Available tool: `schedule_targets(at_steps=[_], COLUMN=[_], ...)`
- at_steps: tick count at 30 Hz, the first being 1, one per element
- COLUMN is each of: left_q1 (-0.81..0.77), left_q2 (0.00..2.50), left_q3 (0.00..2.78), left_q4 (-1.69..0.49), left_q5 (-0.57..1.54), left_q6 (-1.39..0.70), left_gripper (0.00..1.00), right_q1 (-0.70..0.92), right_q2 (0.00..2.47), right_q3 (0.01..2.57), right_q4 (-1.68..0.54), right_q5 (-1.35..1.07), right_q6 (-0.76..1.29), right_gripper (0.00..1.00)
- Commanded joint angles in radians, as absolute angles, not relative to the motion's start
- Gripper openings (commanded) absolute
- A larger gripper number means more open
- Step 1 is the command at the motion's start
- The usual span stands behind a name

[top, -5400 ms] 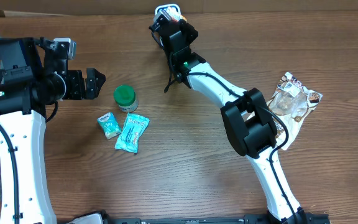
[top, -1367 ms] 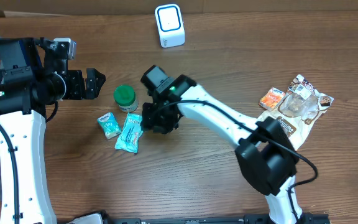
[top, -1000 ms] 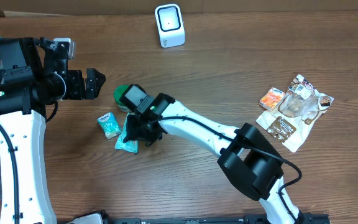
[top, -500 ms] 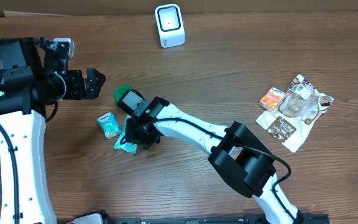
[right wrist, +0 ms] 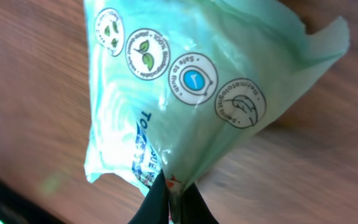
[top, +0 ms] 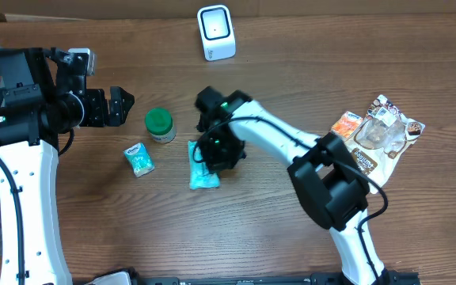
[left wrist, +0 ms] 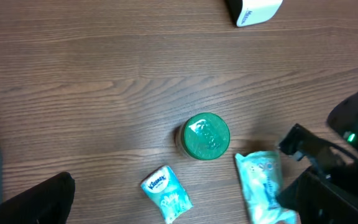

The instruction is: Scan the item barcode

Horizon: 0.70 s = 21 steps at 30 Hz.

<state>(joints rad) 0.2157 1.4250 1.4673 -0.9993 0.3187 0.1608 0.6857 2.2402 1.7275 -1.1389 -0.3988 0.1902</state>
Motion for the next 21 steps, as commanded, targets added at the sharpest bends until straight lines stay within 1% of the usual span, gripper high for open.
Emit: schedule_targets(at_steps=[1,2,4,6,10,13,16,19,21], left_q1=[0.209,0.209,0.209,0.209,0.209,0.209,0.209,0.209,0.209], left_q2=[1.420,1.420,1.420,1.420,1.420,1.420,1.420,1.420,1.420], left_q3=[1.489,1.489,1.489,1.489,1.489,1.489,1.489,1.489,1.489], left_q4=[-0.996,-0.996,-0.996,-0.995,-0.996,-0.996,-0.996,-0.996,-0.996], left_q5=[0.330,0.330,0.330,0.330,0.330,0.330,0.330,0.330,0.330], left_q6=[0.176,0.176,0.176,0.176,0.176,0.176,0.176,0.176,0.176], left_gripper=[0.99,0.99,1.00,1.00,1.00,0.99,1.00,0.99,1.00], right_q1=[0.640,0.621,0.588,0.553,0.479,0.437,0.416,0.417,0.424], right_q2=[2.232,2.233,2.232,2.231,2.229,2.216,2.188,2.167,2.168], right_q3=[1.717,1.717,1.717,1.727,1.795,1.864,1.917,1.920,1.893], right_q4=[-1.174,-1.188,-1.211,-1.240,-1.312,-1.358,-1.376,-1.377,-1.365], right_q5=[-0.441,-0.431,-0.399,-0.378,-0.405,-0.419,-0.438,-0.439,-0.439], right_q6=[-0.168,-0.203,-0.218,-0.218,-0.184,-0.128,-0.065,0.101,0.182], right_gripper=[0.04,0.04,0.11,0.15,0.28,0.31,0.31,0.42,0.59])
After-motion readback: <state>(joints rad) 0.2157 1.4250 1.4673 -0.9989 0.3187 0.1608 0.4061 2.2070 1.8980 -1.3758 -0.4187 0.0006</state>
